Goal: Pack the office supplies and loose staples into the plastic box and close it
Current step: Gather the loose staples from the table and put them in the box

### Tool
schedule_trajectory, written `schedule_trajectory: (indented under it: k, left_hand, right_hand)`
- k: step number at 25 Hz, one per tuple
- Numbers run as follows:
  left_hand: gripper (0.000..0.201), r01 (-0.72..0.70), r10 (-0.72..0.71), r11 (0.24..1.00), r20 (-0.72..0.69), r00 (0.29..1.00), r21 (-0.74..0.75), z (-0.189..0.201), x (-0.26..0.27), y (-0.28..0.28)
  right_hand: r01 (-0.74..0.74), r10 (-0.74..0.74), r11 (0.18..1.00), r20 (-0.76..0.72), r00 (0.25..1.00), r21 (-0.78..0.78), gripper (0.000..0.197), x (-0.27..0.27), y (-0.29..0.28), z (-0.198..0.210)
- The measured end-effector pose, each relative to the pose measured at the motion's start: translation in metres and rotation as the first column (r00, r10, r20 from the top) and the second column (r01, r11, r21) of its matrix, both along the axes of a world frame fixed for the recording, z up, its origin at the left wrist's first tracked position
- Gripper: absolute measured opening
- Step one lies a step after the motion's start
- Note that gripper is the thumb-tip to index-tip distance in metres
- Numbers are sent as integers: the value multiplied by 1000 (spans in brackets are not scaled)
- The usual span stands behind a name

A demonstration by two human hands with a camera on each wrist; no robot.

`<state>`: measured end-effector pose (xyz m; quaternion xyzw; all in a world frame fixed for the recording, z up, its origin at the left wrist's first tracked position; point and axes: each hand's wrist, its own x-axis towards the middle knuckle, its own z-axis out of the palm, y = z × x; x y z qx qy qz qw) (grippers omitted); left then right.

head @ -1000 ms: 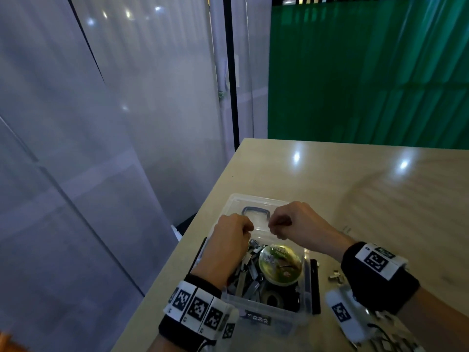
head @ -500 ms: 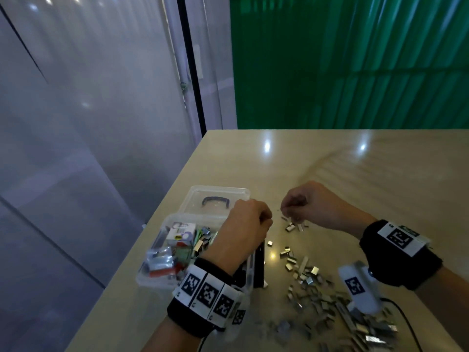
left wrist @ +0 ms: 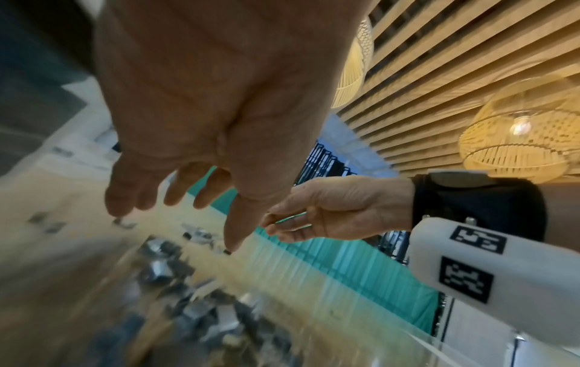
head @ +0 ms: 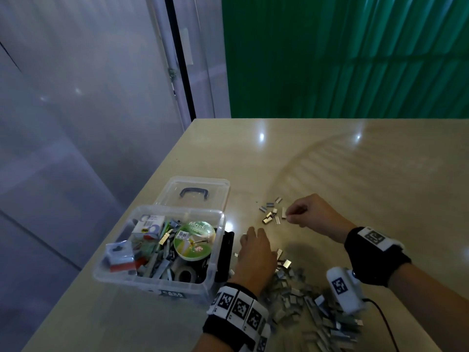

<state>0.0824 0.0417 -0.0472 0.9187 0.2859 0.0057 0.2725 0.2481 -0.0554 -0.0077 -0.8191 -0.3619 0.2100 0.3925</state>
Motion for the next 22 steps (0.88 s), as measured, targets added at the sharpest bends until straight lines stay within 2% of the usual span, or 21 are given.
schedule_trajectory:
  k: [2,4,5,7,9,12,14,16,18,20,22]
  left_hand:
    - [73,-82,81,997,-83,993,-2,-12,3,1]
    - [84,-134,133,991,-123,983,-3,-19,5,4]
    - [82,-146,146,989,-116,982,7,-23,6,6]
    - [65,-113,116,992,-70,991,58,-32,9,12]
    - [47,-46,46,998,4,999,53,-38,10,13]
    - [28,60,-62,998,105,992,20,-41,12,9]
    - [24,54,-49,998,179,983,-25,-34,11,10]
    - [28,-11,16,1000,231,973,-25,-26,9,16]
    - [29,-93,71,992,237,969,83,-20,4,19]
    - [38,-175,168,984,174,970,24,-16,-2,10]
    - [50,-211,211,978,17,977,-12,-18,-6,-2]
  right_hand:
    - [55,-52,997,50,997,-56,26,16,7,-18]
    - [68,-57,982,68,996,-176,55,31,18,-32]
    - [65,-55,976,55,997,-207,63,36,24,-36]
    - [25,-5,966,76,997,-259,71,47,37,-42]
    - [-33,69,950,104,992,-312,73,51,51,-46]
    - [-101,116,955,38,993,-280,65,42,68,-47]
    - [-150,169,963,66,983,-224,45,34,76,-53]
    - [-237,267,942,104,958,-236,30,25,78,-60]
    - [-330,371,911,140,918,-245,29,15,71,-62]
    - [-401,441,887,159,883,-231,34,10,59,-64]
    - [-443,469,870,87,879,-217,40,5,44,-65]
